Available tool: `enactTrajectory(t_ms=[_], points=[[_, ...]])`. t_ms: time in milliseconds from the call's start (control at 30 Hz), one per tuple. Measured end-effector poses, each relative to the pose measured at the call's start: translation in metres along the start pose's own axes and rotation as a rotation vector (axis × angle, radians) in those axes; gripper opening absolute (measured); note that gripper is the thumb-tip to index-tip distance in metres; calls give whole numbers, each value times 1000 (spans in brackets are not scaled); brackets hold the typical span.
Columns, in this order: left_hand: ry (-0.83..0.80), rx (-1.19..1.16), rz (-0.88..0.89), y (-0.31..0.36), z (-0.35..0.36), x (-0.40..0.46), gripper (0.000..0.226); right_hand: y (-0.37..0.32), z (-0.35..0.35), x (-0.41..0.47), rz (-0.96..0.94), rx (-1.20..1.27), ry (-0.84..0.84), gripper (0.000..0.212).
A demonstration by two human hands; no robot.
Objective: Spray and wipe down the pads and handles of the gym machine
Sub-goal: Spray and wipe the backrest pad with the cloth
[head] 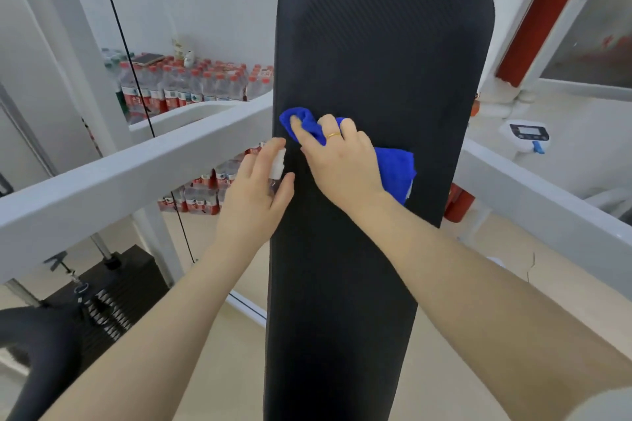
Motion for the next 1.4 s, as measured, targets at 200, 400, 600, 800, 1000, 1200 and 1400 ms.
enactTrajectory(t_ms=[200, 400, 600, 800, 1000, 1200, 1400], points=[[-91, 304, 308, 17, 13, -26, 58, 95, -39, -17, 240, -65, 54, 47], [-334, 646, 563, 49, 50, -50, 74, 107, -32, -69, 260, 37, -232, 47], [-473, 755, 576, 67, 81, -61, 78, 110, -33, -89, 398, 150, -294, 48], [-455, 678, 578, 97, 92, -44, 64, 142, -40, -108, 552, 267, -232, 47], [-290, 403, 192, 69, 47, -6, 54, 145, -43, -99, 506, 222, -243, 47], [-241, 324, 32, 22, 39, -26, 42, 119, -25, -95, 535, 230, -152, 51], [-96, -40, -296, -23, 27, -40, 72, 55, 2, -77, 606, 148, -80, 52]])
Point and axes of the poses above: each hand's wrist, its own x-axis towards the middle knuckle, its own z-axis out of the palm, y = z × x, the point moved 8 cm from there along x, towards the middle knuckle, and after that the axes turned 14 degrees about x, right-handed, at the moved point
